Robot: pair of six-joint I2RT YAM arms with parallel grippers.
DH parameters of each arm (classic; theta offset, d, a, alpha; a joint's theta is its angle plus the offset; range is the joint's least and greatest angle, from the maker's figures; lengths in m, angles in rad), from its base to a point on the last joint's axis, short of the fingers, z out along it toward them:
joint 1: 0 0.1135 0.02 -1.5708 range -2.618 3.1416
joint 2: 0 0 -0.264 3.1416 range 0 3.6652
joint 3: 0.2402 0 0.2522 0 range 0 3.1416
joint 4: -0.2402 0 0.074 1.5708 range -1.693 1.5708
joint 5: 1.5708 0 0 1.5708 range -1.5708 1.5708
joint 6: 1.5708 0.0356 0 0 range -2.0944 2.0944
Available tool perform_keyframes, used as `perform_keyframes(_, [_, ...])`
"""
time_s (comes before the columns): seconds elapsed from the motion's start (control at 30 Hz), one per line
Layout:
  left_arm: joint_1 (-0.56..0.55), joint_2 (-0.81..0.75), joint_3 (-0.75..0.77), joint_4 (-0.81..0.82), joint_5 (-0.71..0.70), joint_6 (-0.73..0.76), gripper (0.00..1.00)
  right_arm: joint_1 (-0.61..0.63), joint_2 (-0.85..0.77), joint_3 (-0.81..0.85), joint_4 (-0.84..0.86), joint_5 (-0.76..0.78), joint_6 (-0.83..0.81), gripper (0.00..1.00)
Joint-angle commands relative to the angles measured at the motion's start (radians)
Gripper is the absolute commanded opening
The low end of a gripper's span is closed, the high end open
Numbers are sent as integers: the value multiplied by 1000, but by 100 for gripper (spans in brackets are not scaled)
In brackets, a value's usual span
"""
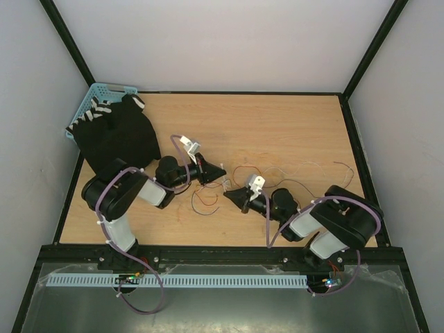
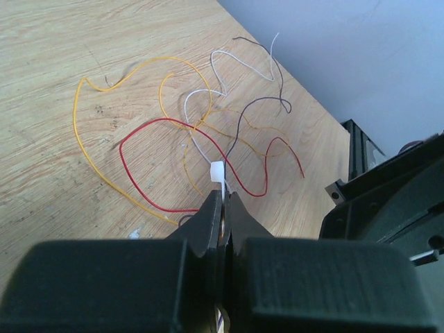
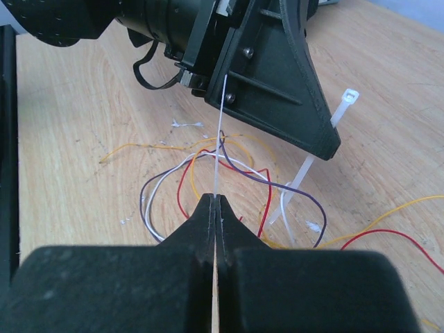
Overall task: Zip-tie the wires
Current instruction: Tie the cable at the center of the board.
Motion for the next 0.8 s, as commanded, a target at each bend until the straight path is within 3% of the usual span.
perform_keyframes(0.0, [-9,-47,-28,91,7,122,0,-8,-53,12,-93,-45,67,0])
perform_keyframes(0.33, [-47,-109,-59,91,-4,325,0,-20,-119,33,-233,-55,64,0])
perform_keyframes(0.77, [-53,-168,-114,91,-27,568,0,-82,-159,76,-362,-201,85,0])
